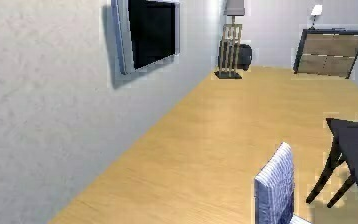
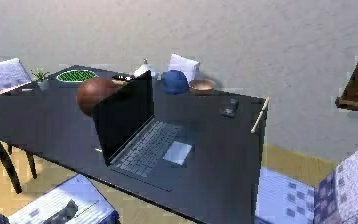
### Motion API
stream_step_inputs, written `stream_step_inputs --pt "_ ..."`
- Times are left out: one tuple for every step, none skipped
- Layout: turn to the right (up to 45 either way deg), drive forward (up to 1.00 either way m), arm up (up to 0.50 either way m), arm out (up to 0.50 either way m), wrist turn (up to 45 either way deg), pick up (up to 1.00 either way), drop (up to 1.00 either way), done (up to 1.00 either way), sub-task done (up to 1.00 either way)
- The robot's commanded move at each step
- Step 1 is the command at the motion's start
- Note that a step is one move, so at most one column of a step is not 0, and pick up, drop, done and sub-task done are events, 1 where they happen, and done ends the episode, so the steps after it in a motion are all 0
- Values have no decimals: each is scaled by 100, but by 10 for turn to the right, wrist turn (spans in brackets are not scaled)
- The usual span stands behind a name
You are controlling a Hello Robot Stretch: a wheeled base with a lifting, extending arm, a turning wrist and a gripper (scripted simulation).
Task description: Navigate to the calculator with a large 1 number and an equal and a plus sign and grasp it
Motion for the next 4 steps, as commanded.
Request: stream_step_inputs --pt "-360 0 0 0 0 0 0 0 0" --pt "0 0 50 0 0 0 0 0 0" --pt "0 0 4 0 0 0 0 0 0" --pt "0 0 0 46 0 0 0 0 0"
